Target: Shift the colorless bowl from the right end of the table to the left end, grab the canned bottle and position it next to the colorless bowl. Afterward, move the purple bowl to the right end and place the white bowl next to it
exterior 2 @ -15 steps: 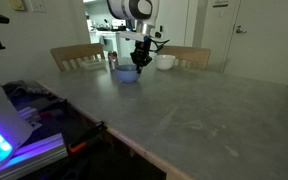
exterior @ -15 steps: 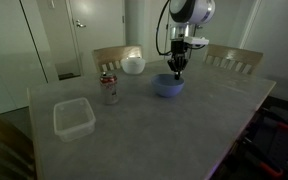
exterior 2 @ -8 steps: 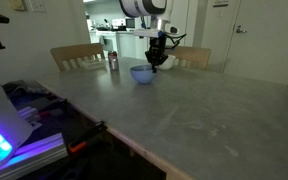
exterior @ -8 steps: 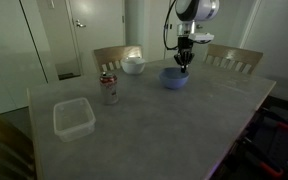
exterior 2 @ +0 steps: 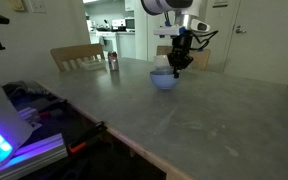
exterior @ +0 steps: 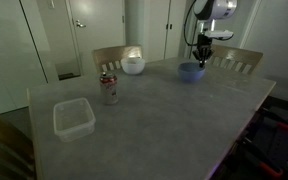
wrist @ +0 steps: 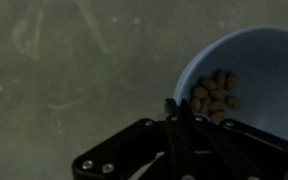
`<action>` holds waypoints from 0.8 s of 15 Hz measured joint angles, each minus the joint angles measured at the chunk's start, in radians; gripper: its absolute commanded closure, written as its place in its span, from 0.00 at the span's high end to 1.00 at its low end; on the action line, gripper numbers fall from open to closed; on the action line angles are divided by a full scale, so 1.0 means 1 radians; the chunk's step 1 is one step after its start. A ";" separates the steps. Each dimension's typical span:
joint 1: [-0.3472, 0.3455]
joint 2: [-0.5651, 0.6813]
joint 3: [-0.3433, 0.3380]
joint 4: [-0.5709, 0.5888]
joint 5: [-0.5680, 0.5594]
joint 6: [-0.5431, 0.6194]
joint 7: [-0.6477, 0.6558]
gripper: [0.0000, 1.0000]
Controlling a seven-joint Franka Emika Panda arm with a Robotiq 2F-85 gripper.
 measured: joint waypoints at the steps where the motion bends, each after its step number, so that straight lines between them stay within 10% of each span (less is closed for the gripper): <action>1: -0.016 0.001 -0.014 0.000 0.003 -0.001 0.027 0.01; 12: -0.178 0.022 -0.093 -0.003 0.239 0.119 0.222 0.01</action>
